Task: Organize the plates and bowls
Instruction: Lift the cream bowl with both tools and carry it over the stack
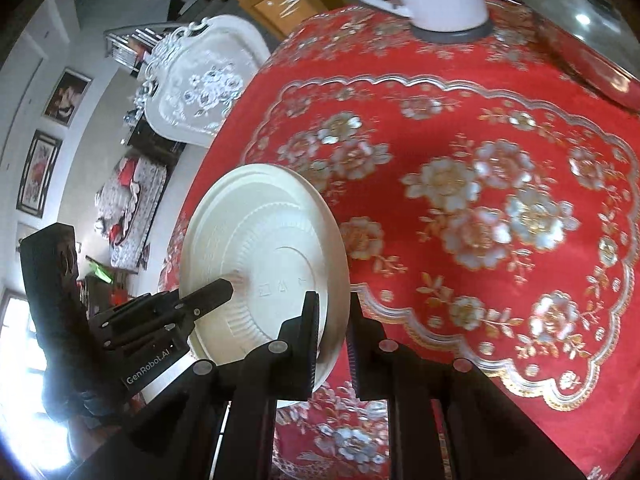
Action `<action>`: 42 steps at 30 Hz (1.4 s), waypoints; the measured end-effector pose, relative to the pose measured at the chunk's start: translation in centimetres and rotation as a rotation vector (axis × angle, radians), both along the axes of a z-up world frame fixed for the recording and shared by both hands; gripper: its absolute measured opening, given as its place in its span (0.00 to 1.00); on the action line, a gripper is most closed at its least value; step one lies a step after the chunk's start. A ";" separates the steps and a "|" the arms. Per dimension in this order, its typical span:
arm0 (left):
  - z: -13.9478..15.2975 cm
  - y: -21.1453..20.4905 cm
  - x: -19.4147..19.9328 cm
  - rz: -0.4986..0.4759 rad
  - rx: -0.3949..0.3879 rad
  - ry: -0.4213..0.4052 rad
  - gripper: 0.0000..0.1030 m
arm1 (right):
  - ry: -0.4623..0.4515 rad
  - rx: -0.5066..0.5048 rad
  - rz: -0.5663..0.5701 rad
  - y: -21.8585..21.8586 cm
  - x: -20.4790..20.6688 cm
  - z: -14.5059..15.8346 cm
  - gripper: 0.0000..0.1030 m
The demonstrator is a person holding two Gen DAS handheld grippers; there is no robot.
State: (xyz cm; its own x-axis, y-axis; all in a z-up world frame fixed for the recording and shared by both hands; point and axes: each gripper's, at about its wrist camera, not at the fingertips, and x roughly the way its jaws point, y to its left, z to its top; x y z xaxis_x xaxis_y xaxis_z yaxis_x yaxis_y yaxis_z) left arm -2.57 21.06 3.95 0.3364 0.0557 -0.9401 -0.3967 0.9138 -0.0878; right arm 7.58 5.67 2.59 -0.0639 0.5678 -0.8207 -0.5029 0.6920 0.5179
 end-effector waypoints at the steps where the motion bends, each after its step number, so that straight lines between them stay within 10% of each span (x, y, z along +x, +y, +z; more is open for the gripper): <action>1: 0.1 0.3 -0.2 0.005 0.001 -0.002 0.15 | -0.003 0.000 0.007 0.4 -0.2 0.1 0.15; 17: 1.4 5.0 -2.9 0.095 0.022 -0.036 0.15 | -0.051 -0.002 0.098 5.7 -2.3 2.3 0.15; 42: -2.7 8.6 -5.5 0.180 0.051 0.033 0.16 | -0.002 -0.091 0.190 11.4 -4.7 -2.5 0.17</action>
